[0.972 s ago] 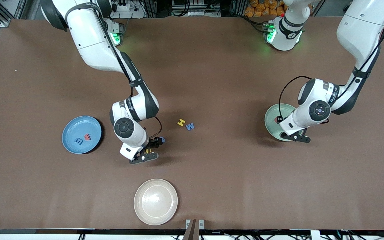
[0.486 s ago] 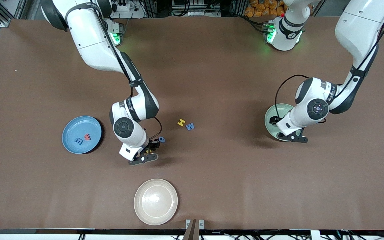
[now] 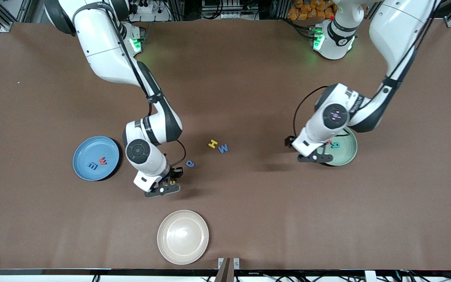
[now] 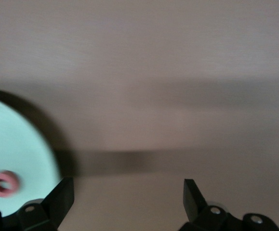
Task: Sort upper and lower case letters into plates
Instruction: 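Grasp blue M with the left gripper while the right gripper places yellow u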
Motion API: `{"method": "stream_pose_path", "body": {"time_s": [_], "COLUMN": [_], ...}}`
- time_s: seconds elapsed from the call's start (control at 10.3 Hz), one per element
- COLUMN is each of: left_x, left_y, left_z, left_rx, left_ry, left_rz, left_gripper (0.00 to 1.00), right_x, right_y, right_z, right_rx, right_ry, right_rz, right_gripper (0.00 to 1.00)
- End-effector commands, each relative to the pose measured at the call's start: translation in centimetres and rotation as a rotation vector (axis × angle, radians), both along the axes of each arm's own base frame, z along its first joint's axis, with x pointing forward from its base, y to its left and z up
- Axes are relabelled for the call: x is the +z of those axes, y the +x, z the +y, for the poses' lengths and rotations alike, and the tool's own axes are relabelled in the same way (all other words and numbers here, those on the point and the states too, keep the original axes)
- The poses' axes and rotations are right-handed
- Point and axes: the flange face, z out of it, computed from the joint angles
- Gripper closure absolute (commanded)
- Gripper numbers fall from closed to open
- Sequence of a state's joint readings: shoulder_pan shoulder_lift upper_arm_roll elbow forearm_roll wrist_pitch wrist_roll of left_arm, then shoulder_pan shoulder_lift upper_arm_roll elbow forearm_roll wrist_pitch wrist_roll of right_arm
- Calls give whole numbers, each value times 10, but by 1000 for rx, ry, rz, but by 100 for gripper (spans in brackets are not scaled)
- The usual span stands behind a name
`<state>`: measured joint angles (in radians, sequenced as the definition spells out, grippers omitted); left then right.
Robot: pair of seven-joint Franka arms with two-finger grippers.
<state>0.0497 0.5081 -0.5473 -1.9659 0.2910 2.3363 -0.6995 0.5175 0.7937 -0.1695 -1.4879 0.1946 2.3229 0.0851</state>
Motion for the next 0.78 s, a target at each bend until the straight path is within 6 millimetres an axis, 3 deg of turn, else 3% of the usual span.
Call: {"method": "stream_pose_path", "body": {"time_s": [0.0, 0.19, 0.39, 0.68], "left_x": [-15, -23, -29, -62], "left_y": [-10, -20, -35, -42], "left_z": [-73, -131, -182, -246], "left_rx": [136, 257, 332, 493], "left_ry": [-28, -46, -34, -17], "left_rz": [21, 28, -2, -54], "left_gripper": [0, 0, 0, 0], "right_x": [43, 61, 54, 40], "right_y": [1, -23, -47, -73], "right_z": [-57, -119, -172, -254], "right_rx": [24, 91, 132, 200], "right_ry": [23, 24, 21, -37], "right_rz": [38, 47, 91, 146], "right_gripper": [100, 100, 100, 100]}}
